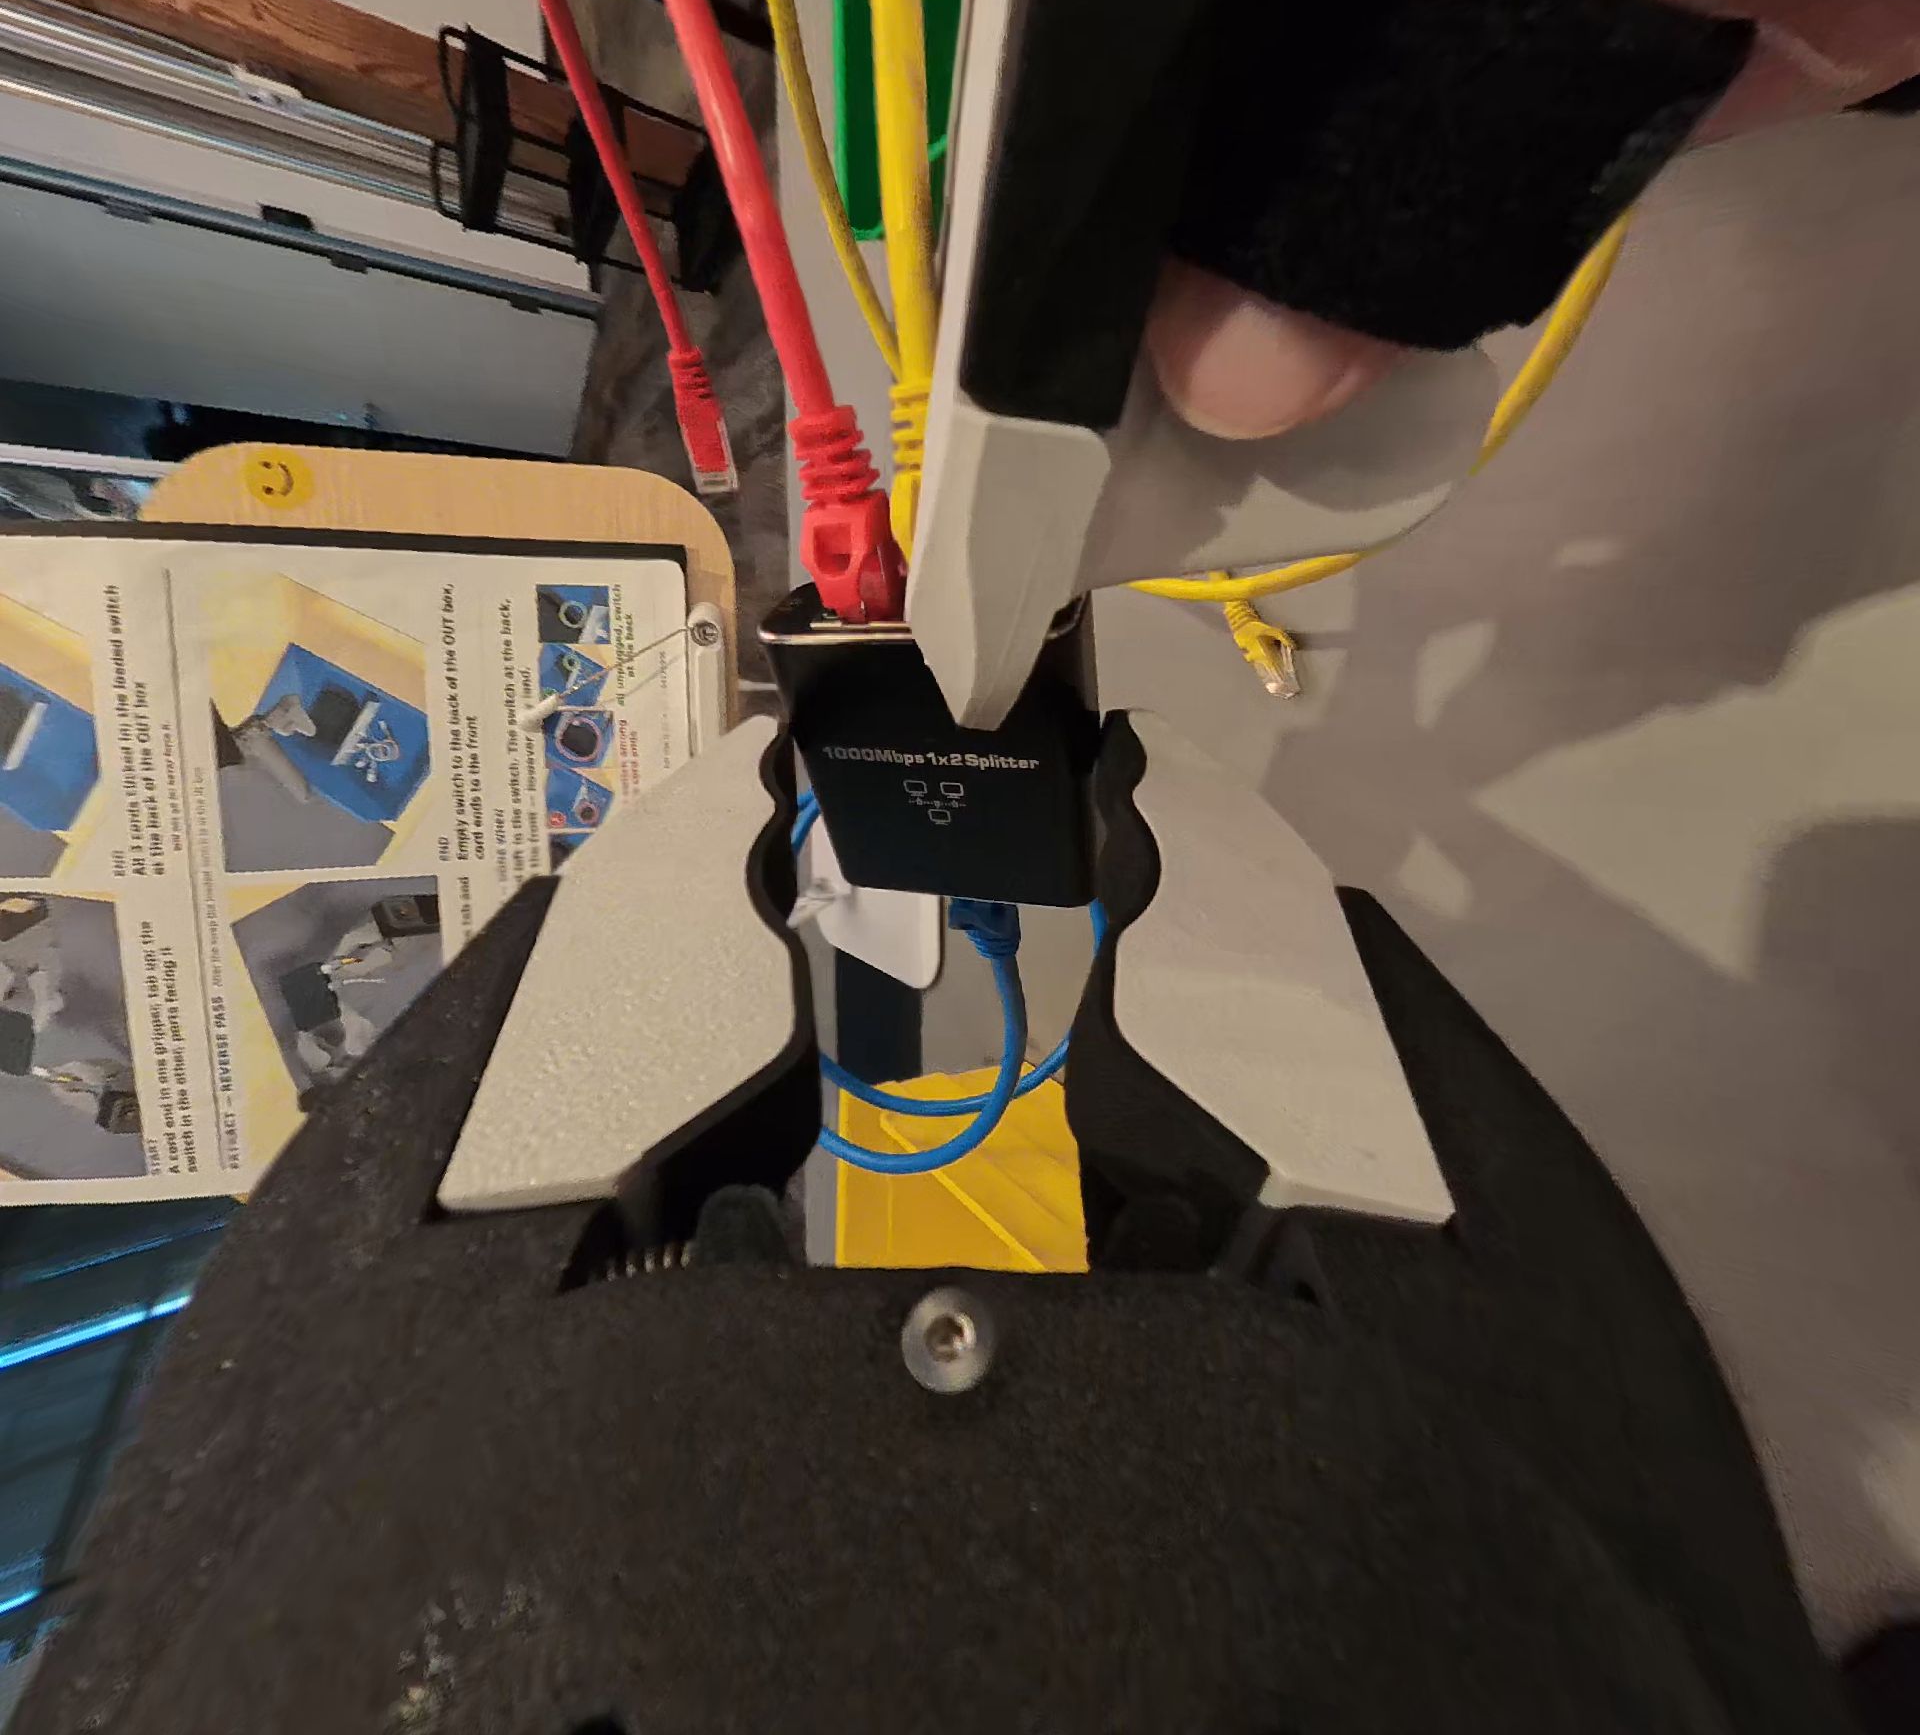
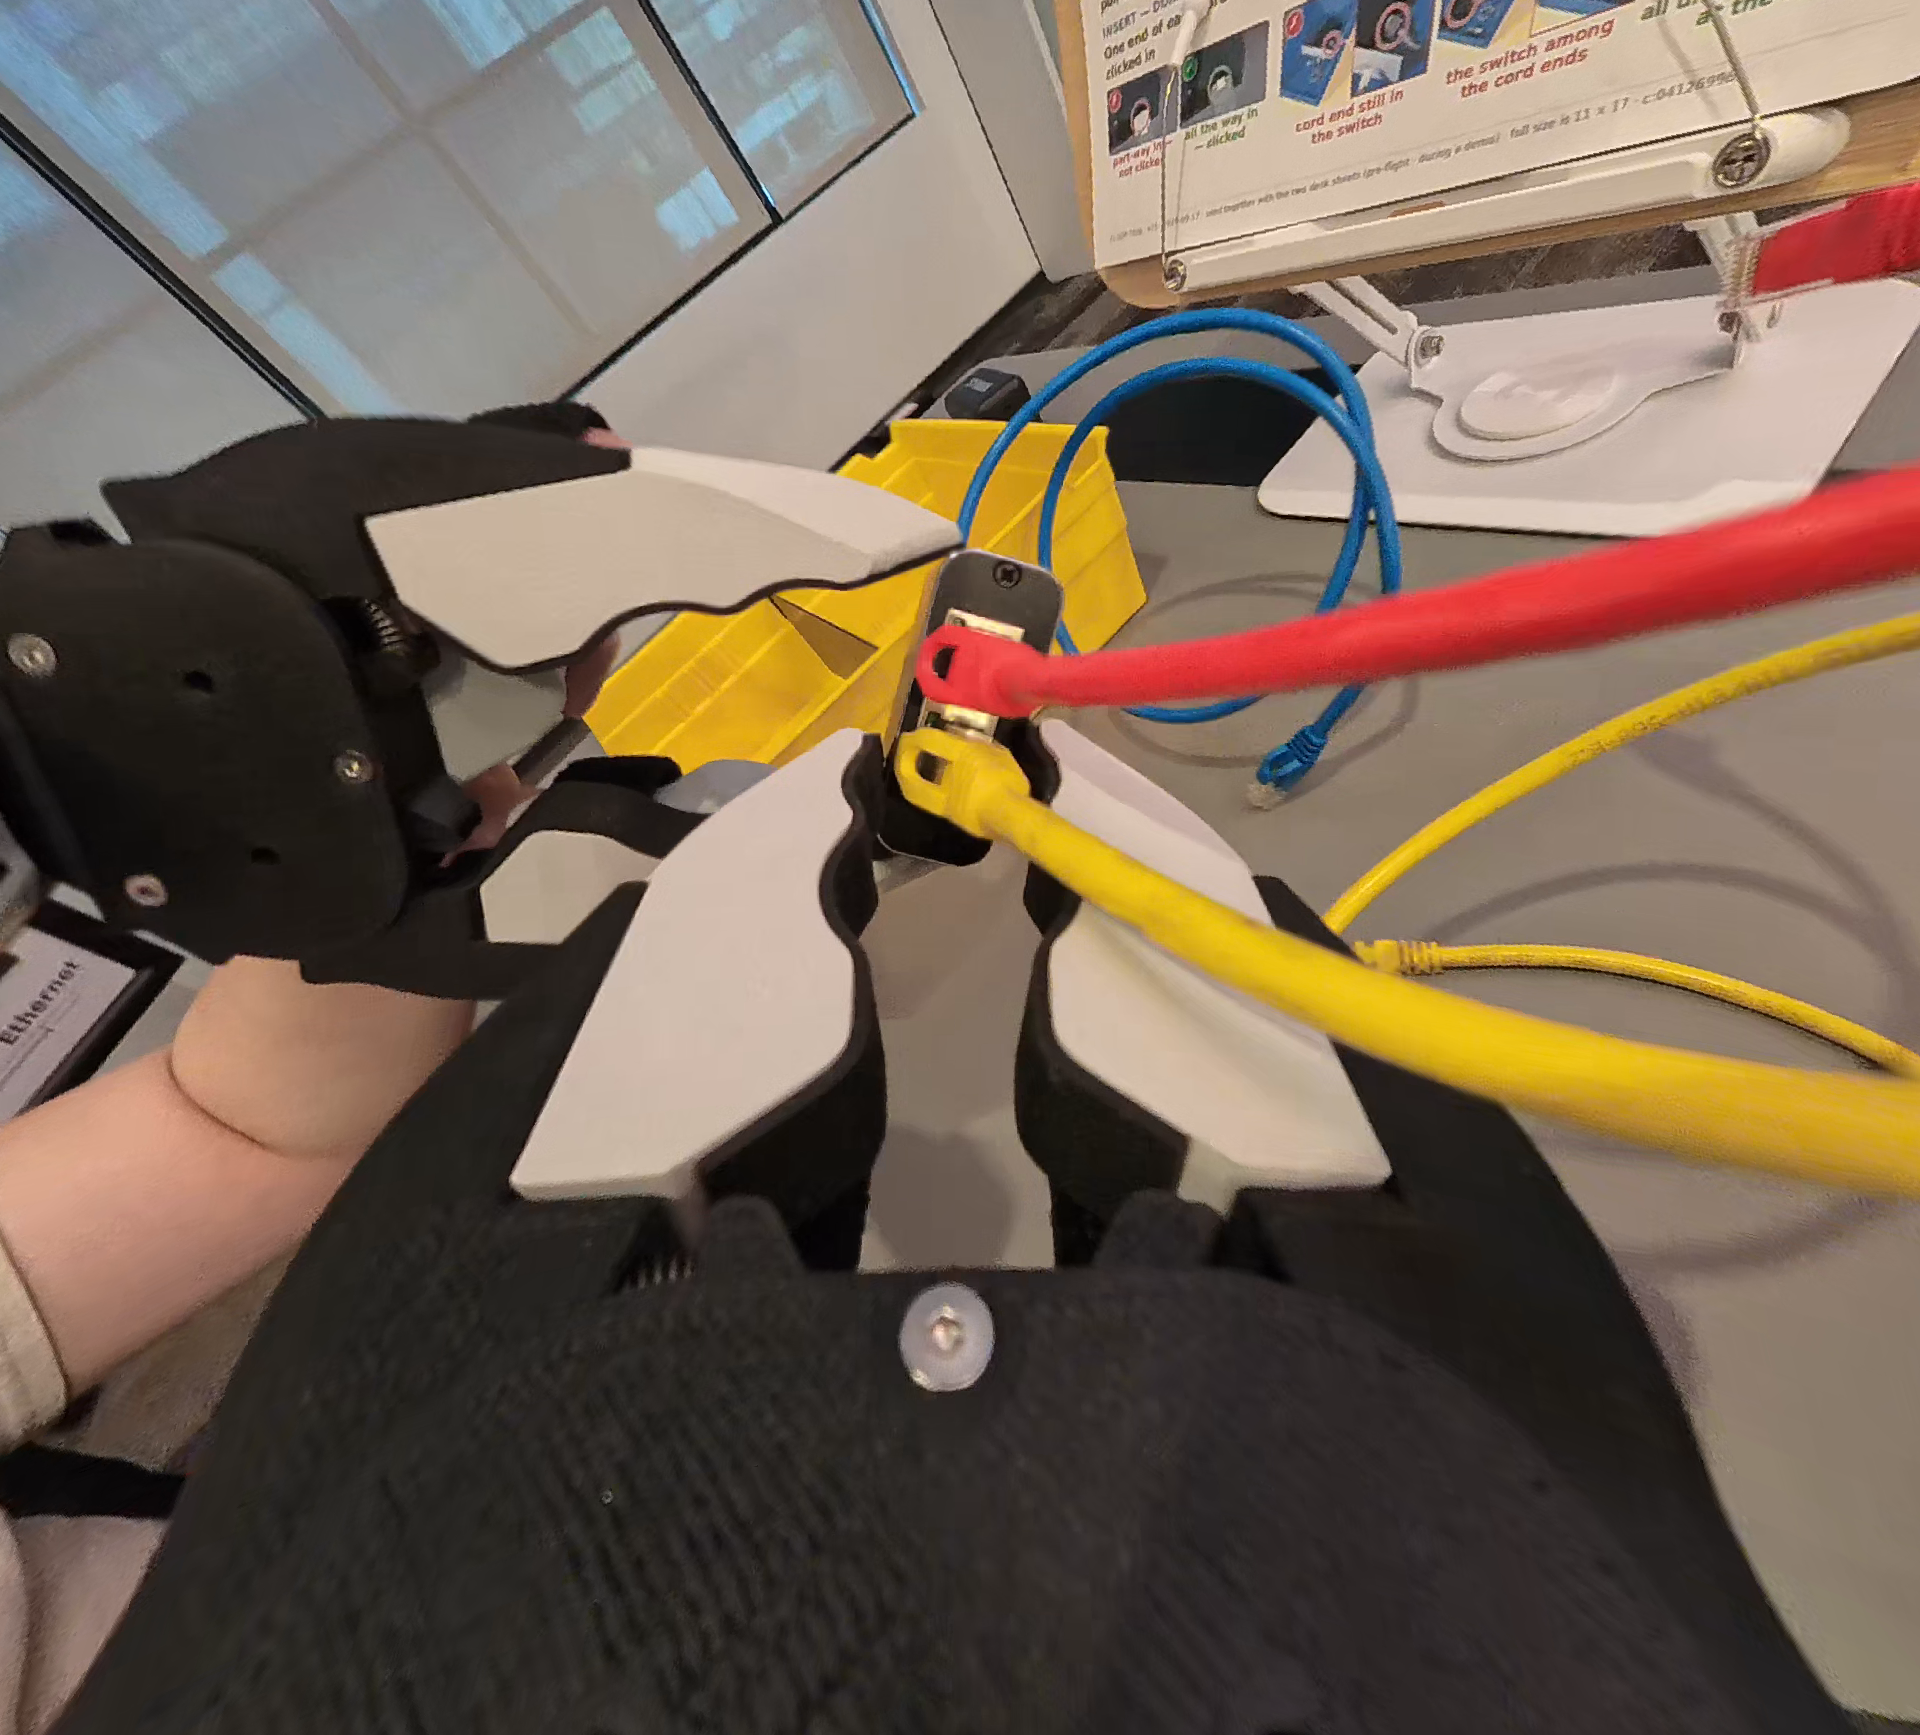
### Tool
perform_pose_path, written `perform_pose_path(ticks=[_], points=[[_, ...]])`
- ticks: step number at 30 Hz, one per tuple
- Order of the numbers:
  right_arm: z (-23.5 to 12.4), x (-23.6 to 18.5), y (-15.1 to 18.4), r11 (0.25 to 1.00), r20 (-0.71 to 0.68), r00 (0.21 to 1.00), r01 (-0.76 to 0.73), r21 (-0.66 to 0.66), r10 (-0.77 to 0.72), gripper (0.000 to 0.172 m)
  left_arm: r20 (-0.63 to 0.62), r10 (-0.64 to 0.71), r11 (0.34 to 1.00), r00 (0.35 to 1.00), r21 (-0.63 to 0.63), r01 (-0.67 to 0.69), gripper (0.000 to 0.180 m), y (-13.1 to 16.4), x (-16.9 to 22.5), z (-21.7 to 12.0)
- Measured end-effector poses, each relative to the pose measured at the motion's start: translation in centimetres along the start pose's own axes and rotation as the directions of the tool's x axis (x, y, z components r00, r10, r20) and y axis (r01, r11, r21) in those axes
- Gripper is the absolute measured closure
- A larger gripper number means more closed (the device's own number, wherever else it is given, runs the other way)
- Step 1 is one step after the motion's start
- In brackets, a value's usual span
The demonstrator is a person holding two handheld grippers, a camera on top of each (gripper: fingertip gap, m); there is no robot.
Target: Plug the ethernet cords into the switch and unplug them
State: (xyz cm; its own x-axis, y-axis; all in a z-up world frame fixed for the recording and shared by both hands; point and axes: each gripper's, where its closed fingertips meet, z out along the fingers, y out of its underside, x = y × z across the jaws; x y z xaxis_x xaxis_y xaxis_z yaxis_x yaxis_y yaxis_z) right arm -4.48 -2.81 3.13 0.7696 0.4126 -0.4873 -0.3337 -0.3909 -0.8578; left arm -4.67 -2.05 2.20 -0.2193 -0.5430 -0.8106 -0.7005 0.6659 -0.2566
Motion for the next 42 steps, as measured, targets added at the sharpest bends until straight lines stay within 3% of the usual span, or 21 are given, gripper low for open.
perform_pose_path(ticks=[6, 11, 14, 20, 29, 32, 36, 42], points=[[0.3, 0.4, -0.7, 0.993, 0.060, 0.994, -0.092, 0.073, 0.087, 0.147, 0.159, 0.042, 0.999, 0.986, 0.007, -0.043, 0.119, 0.6, -0.2, 1.1], [1.3, 1.3, 0.4, 0.990, 0.058, 0.990, -0.132, 0.043, 0.130, 0.148, 0.247, 0.003, 0.999, 0.969, -0.042, 0.007, 0.115, 1.9, 0.4, 2.9], [1.4, 1.4, 1.0, 0.991, 0.069, 0.989, -0.134, 0.029, 0.132, 0.147, 0.297, 0.055, 0.998, 0.953, -0.048, -0.043, 0.118, 2.1, 0.6, 3.3], [1.4, 0.7, 1.0, 0.997, 0.090, 0.994, -0.066, 0.031, 0.063, 0.145, 0.321, 0.128, 0.992, 0.938, -0.044, -0.121, 0.123, 1.9, 0.0, 2.6], [1.4, -0.2, 0.3, 0.986, 0.147, 0.979, -0.151, 0.073, 0.139, 0.145, 0.406, 0.208, 0.978, 0.890, -0.070, -0.197, 0.129, 1.7, -0.8, 1.7], [1.2, -0.6, -0.1, 0.979, 0.171, 0.971, -0.183, 0.091, 0.166, 0.139, 0.484, 0.282, 0.957, 0.828, -0.086, -0.276, 0.152, 1.2, -1.3, 1.1], [1.3, -0.4, 0.1, 0.980, 0.163, 0.972, -0.184, 0.077, 0.170, 0.139, 0.472, 0.256, 0.964, 0.844, -0.059, -0.259, 0.152, 1.2, -1.1, 1.2], [1.3, -0.2, -0.1, 0.961, 0.203, 0.953, -0.252, 0.112, 0.226, 0.141, 0.524, 0.304, 0.951, 0.796, -0.113, -0.288, 0.152, 1.2, -1.6, 1.5]])
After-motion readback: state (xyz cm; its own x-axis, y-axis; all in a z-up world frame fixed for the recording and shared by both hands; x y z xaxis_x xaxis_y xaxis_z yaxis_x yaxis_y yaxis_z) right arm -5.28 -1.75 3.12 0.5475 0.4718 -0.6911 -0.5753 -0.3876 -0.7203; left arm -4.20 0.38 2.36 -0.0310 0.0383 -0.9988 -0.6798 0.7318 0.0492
